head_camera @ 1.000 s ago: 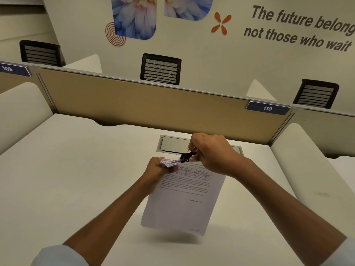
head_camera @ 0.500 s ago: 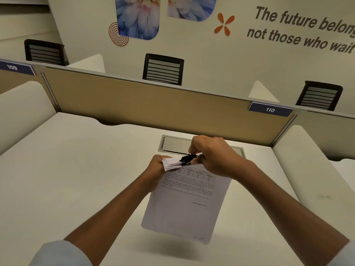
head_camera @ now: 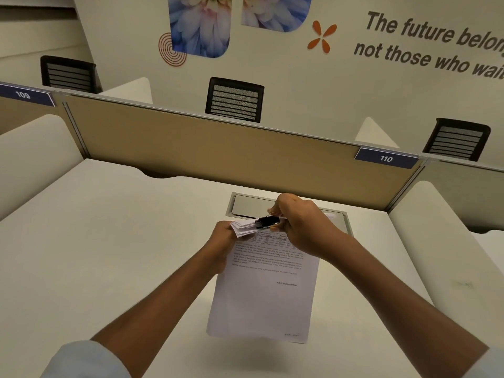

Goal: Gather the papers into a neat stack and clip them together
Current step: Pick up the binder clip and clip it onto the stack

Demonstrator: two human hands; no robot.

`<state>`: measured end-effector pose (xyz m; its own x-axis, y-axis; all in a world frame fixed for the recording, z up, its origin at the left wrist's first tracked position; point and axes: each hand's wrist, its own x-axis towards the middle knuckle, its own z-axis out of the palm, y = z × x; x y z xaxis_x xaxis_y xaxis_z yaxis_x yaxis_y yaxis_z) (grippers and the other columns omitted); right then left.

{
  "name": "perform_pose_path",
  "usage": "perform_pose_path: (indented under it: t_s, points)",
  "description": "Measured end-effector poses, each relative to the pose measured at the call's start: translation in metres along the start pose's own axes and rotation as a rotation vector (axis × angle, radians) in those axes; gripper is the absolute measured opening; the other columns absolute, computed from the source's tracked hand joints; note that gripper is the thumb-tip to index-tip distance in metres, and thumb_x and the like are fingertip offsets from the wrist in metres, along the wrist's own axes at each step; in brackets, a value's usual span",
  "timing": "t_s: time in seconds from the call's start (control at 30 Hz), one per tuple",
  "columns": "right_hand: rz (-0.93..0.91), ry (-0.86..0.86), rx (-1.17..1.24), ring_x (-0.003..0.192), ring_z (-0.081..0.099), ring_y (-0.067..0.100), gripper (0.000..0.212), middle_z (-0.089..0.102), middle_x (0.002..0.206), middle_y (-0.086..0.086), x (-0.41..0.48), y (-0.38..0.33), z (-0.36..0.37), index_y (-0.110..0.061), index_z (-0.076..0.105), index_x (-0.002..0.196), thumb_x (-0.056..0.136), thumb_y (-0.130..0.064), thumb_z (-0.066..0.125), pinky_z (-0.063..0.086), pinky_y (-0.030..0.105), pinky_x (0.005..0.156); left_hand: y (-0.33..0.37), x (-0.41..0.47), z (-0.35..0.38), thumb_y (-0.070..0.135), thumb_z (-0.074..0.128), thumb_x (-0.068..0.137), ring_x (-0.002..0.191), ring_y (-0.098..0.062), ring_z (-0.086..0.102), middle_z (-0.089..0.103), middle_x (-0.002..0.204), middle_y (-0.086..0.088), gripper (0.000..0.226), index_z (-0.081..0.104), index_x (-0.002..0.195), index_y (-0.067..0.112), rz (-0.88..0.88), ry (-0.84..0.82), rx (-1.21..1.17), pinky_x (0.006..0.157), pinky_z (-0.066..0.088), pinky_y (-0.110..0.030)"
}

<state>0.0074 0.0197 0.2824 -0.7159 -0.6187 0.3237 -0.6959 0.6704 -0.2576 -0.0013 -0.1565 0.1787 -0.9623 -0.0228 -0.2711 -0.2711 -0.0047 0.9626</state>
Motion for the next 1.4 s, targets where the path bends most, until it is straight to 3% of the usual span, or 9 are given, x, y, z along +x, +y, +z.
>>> perform_pose_path:
  t_s: [0.13, 0.23, 0.37, 0.5, 0.63, 0.73, 0.93, 1.2, 1.4]
  points:
    - [-0.011, 0.044, 0.015, 0.08, 0.065, 0.036, 0.017, 0.066, 0.093, 0.015, -0.004, 0.003, 0.009, -0.006, 0.052, 0.092, 0.082, -0.004, 0.066, 0.055, 0.049, 0.063, -0.002, -0.001, 0.003, 0.026, 0.056, 0.094, 0.07, -0.021, 0.061, 0.066, 0.077, -0.007, 0.02, 0.065, 0.08, 0.016, -0.041, 0.004, -0.016, 0.061, 0.048, -0.025]
    - [0.067, 0.067, 0.035, 0.076, 0.063, 0.035, 0.019, 0.065, 0.095, 0.014, -0.01, 0.005, 0.019, -0.007, 0.052, 0.094, 0.083, -0.008, 0.067, 0.054, 0.05, 0.063, -0.014, -0.008, 0.003, 0.022, 0.064, 0.088, 0.081, -0.029, 0.068, 0.073, 0.09, -0.012, 0.009, 0.069, 0.092, 0.017, -0.041, -0.023, -0.077, 0.071, 0.056, -0.038]
    - [0.19, 0.022, 0.081, 0.087, 0.064, 0.033, 0.026, 0.064, 0.108, 0.013, -0.017, 0.008, 0.029, -0.01, 0.048, 0.101, 0.084, -0.015, 0.067, 0.056, 0.046, 0.071, -0.033, -0.024, 0.007, 0.013, 0.069, 0.078, 0.092, -0.034, 0.071, 0.074, 0.101, -0.015, 0.035, 0.067, 0.111, 0.021, 0.005, -0.173, -0.211, 0.082, 0.058, -0.048]
    - [0.194, -0.011, 0.114, 0.092, 0.063, 0.031, 0.027, 0.063, 0.111, 0.013, -0.019, 0.012, 0.028, -0.011, 0.046, 0.105, 0.086, -0.017, 0.065, 0.057, 0.044, 0.074, -0.049, -0.038, 0.011, 0.016, 0.074, 0.074, 0.094, -0.038, 0.07, 0.073, 0.103, -0.018, 0.036, 0.068, 0.109, 0.008, -0.018, -0.178, -0.191, 0.086, 0.054, -0.059]
    - [0.185, 0.038, 0.161, 0.09, 0.06, 0.023, 0.027, 0.061, 0.107, 0.011, -0.022, 0.013, 0.023, -0.009, 0.048, 0.108, 0.087, -0.013, 0.063, 0.056, 0.037, 0.076, -0.052, -0.051, 0.017, 0.01, 0.073, 0.078, 0.091, -0.038, 0.07, 0.074, 0.101, -0.015, 0.028, 0.07, 0.106, 0.009, -0.032, -0.165, -0.202, 0.084, 0.055, -0.057]
    - [0.103, 0.151, 0.181, 0.077, 0.057, 0.023, 0.024, 0.06, 0.097, 0.013, -0.024, 0.015, 0.025, -0.003, 0.052, 0.103, 0.084, -0.011, 0.065, 0.055, 0.036, 0.065, -0.05, -0.057, 0.022, 0.007, 0.071, 0.08, 0.091, -0.037, 0.071, 0.074, 0.101, -0.014, 0.026, 0.07, 0.106, 0.009, -0.029, -0.162, -0.21, 0.083, 0.056, -0.055]
    - [-0.152, 0.422, 0.168, 0.062, 0.05, 0.02, 0.028, 0.058, 0.078, 0.013, -0.022, 0.027, 0.033, -0.01, 0.046, 0.096, 0.093, -0.038, 0.046, 0.046, 0.039, 0.044, -0.044, -0.065, 0.03, 0.018, 0.075, 0.07, 0.089, -0.034, 0.072, 0.075, 0.099, -0.011, 0.035, 0.069, 0.104, 0.012, 0.008, -0.166, -0.215, 0.079, 0.059, -0.05]
    - [-0.243, 0.553, 0.171, 0.065, 0.05, 0.014, 0.035, 0.06, 0.076, 0.017, -0.024, 0.031, 0.039, -0.007, 0.048, 0.095, 0.097, -0.04, 0.037, 0.046, 0.029, 0.046, -0.044, -0.066, 0.036, 0.02, 0.077, 0.067, 0.086, -0.031, 0.073, 0.076, 0.094, -0.009, 0.037, 0.069, 0.103, 0.014, 0.038, -0.138, -0.19, 0.075, 0.061, -0.044]
    - [-0.145, 0.457, 0.185, 0.069, 0.047, 0.01, 0.022, 0.06, 0.079, 0.018, -0.039, 0.045, 0.071, -0.008, 0.047, 0.097, 0.084, -0.022, 0.056, 0.039, 0.011, 0.061, -0.065, -0.071, 0.042, 0.005, 0.075, 0.075, 0.088, -0.034, 0.072, 0.075, 0.098, -0.013, 0.028, 0.07, 0.103, 0.008, -0.042, -0.144, -0.231, 0.074, 0.06, -0.042]
